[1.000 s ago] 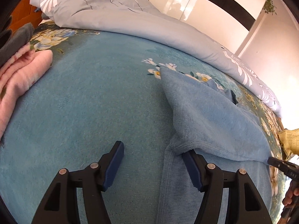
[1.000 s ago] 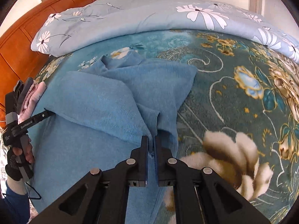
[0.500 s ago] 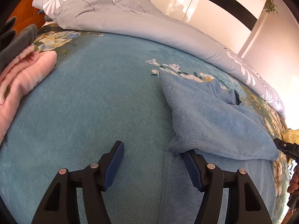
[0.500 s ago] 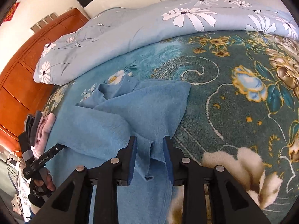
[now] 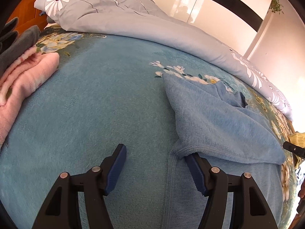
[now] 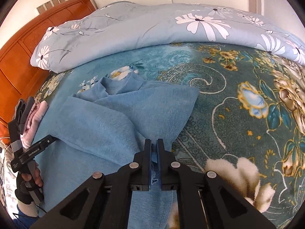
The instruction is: Fold clothes
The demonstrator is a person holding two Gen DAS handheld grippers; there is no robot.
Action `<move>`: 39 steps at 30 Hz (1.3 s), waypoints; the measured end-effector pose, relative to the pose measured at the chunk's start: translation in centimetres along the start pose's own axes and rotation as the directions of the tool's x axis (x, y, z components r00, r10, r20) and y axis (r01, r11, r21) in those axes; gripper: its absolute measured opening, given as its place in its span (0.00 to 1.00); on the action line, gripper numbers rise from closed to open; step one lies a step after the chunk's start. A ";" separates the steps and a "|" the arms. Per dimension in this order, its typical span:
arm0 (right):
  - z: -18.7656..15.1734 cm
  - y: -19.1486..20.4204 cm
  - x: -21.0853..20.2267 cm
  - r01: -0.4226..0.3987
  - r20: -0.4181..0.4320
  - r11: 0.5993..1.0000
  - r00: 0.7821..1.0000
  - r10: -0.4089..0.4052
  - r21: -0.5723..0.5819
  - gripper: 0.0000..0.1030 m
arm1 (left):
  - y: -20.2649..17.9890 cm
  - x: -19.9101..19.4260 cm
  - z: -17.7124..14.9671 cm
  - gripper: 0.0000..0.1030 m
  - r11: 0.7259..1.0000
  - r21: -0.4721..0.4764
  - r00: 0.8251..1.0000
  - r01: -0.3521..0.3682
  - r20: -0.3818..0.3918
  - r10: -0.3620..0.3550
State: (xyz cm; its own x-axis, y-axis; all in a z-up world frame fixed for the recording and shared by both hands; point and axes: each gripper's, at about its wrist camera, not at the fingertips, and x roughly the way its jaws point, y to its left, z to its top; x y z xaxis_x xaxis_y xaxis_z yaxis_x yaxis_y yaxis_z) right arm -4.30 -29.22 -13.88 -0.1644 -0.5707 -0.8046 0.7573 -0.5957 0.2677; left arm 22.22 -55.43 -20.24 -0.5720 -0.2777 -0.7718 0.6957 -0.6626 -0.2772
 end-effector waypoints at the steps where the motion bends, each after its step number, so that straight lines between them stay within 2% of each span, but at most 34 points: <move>1: 0.0 -0.2 -0.1 -0.017 0.002 1.000 1.000 0.017 0.010 0.05 | 0.0 0.0 0.0 0.66 1.000 -0.001 1.000 0.001 0.000 -0.001; 3: 0.0 -0.4 0.0 -0.005 -0.001 1.000 1.000 0.005 0.013 0.05 | 0.1 -0.1 0.0 0.66 1.000 -0.003 1.000 0.004 0.000 -0.004; 9: -0.5 0.2 0.8 -0.042 -0.032 0.999 0.999 0.042 0.006 0.06 | 0.1 0.0 0.2 0.66 1.000 -0.005 1.000 0.007 -0.002 -0.007; 15: -1.3 0.2 1.8 0.004 -0.078 1.000 0.997 -0.005 -0.017 0.06 | 0.3 0.2 0.3 0.66 1.000 -0.006 1.000 0.013 0.000 -0.013; 19: -1.2 0.0 2.5 0.001 -0.081 1.000 0.997 -0.001 -0.006 0.11 | 0.2 0.2 0.3 0.66 1.000 -0.002 1.000 0.011 0.000 -0.011; 23: -1.1 0.6 2.7 0.005 -0.063 1.000 0.998 -0.006 -0.015 0.11 | 0.1 0.1 0.3 0.66 1.000 0.000 1.000 0.013 0.001 -0.013; 24: -1.2 0.8 2.5 -0.003 -0.057 1.000 0.998 0.002 -0.019 0.06 | 0.1 0.1 0.3 0.66 1.000 -0.001 1.000 0.014 0.001 -0.014; 29: -0.4 2.7 0.4 0.026 0.016 0.993 1.000 -0.024 -0.114 0.03 | 0.1 0.1 0.3 0.67 1.000 -0.004 1.000 0.019 0.003 -0.019; 34: 2.4 2.6 -2.0 0.125 0.130 0.982 0.986 -0.106 -0.144 0.02 | 0.1 0.0 0.3 0.67 1.000 -0.005 1.000 0.025 0.003 -0.025; 39: 4.0 0.4 -0.4 0.184 0.109 0.978 0.979 -0.173 -0.100 0.02 | -0.1 0.1 0.3 0.71 1.000 0.006 1.000 0.024 0.000 -0.024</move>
State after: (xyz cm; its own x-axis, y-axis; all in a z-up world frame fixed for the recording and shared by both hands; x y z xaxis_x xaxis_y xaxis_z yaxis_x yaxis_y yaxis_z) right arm -6.50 -31.50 -11.32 -0.3607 -0.5169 -0.7763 0.7734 -0.6310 0.0608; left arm 21.96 -55.61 -20.09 -0.5887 -0.2621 -0.7647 0.6793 -0.6731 -0.2923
